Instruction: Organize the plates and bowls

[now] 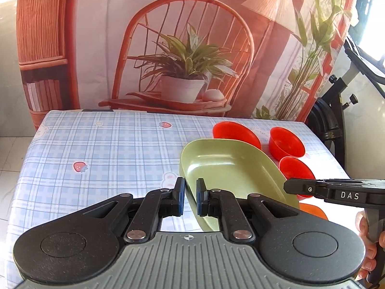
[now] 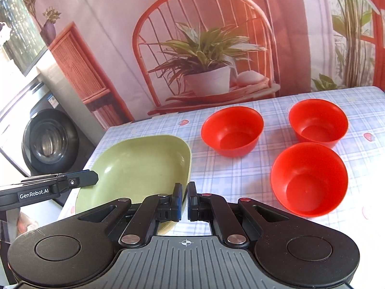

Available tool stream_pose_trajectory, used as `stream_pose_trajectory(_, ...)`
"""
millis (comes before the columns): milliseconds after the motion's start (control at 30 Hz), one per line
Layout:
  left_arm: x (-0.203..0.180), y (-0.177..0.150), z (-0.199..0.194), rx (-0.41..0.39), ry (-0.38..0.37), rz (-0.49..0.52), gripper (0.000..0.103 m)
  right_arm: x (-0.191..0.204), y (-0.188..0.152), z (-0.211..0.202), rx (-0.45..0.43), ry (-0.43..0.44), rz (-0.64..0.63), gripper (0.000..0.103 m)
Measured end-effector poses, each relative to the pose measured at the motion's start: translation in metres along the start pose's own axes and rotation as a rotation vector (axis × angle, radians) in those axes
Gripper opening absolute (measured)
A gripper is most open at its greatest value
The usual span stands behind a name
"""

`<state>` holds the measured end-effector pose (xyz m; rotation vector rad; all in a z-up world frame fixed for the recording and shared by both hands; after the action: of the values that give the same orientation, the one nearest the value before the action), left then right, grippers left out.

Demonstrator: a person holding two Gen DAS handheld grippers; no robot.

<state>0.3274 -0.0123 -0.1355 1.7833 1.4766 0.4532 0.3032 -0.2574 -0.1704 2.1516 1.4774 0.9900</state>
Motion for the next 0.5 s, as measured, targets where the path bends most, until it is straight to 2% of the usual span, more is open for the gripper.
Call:
stream_pose_trajectory(133,-0.033,-0.009,0.003,0.018,-0.042,0.052,0.011,-0.024,-0.010,-0.024,0.004,-0.021,0.060,0.004)
stream_pose_trajectory(267,-0.063,-0.021,0.012,0.045,-0.117,0.066,0.011,-0.053,-0.019,-0.051,-0.021,-0.046,0.117,0.004)
stream_pose_trajectory(500,-0.111,-0.040,0.024,0.080,-0.183,0.153,0.012,-0.093,-0.047,-0.085,-0.045,-0.110,0.178,0.004)
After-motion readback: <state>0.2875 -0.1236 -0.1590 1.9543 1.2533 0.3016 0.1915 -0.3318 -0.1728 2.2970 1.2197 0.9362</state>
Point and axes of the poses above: each gripper's, at about its wrist camera, not at the fingertips, and z roughly the way its jaws point, x to its left, y to its top, the point moved 9 cm from there along z, roughly the way its jaws point, and after that the axes turned 1 degree about -x, right-handed, at the moved point
